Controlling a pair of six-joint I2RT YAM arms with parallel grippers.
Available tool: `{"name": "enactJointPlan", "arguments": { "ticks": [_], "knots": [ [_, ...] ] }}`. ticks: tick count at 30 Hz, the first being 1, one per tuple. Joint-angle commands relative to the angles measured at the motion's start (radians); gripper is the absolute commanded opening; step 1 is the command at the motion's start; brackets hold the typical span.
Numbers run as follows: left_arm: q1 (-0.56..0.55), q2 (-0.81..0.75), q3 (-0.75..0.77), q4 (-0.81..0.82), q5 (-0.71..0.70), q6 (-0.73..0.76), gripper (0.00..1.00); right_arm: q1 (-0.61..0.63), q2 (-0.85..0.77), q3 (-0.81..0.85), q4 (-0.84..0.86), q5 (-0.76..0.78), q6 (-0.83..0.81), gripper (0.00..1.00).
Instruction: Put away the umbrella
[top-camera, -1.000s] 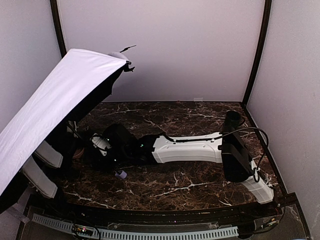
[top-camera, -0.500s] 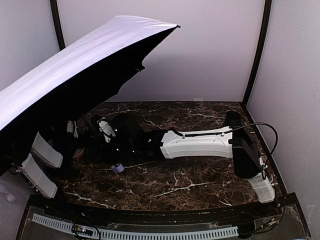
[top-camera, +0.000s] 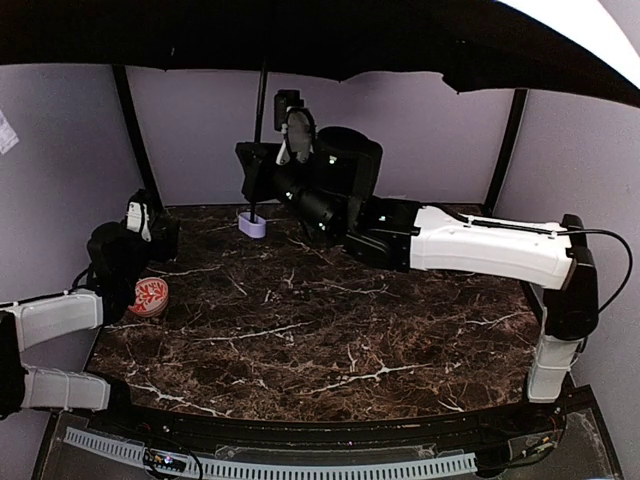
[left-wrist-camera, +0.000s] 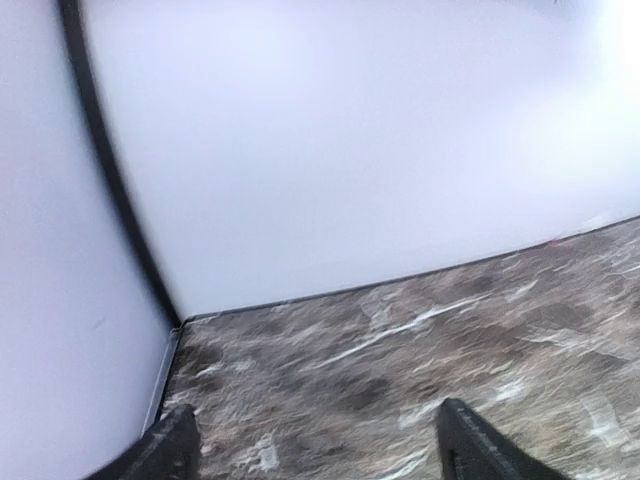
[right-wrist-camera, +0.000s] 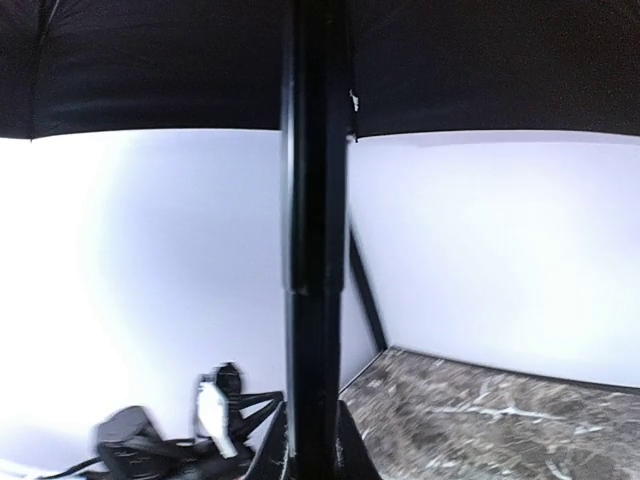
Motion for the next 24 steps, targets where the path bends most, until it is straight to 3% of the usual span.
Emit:
{"name": "enactJointPlan", "arguments": {
  "ticks": [1,5,8,14,19,24],
  "knots": [
    [-0.066,-0.141,0.217,-0.449,0.206,-0.076,0.78,0.005,-0.027,-0.045,0.033,0.189,-0.024,0.0],
    [-0.166,-0.195,0.363,-0.738,0.345,-0.275,0.74,0.011,-0.013,-0.053,-0.057,0.272,-0.009,0.0],
    [-0.288,-0.232,0.427,-0.78,0.312,-0.375,0.71,0.02,0.005,-0.07,-0.098,0.285,-0.012,0.0],
    [-0.418,-0.167,0.515,-0.686,0.342,-0.532,0.7,0.053,0.044,-0.079,-0.152,0.307,0.028,0.0],
    [-0.437,-0.087,0.496,-0.489,0.414,-0.631,0.75,0.068,0.064,-0.102,-0.181,0.295,0.083,0.0],
    [-0.441,0.006,0.479,-0.389,0.357,-0.68,0.78,0.096,0.078,-0.124,-0.149,0.29,0.077,0.0]
  ]
}}
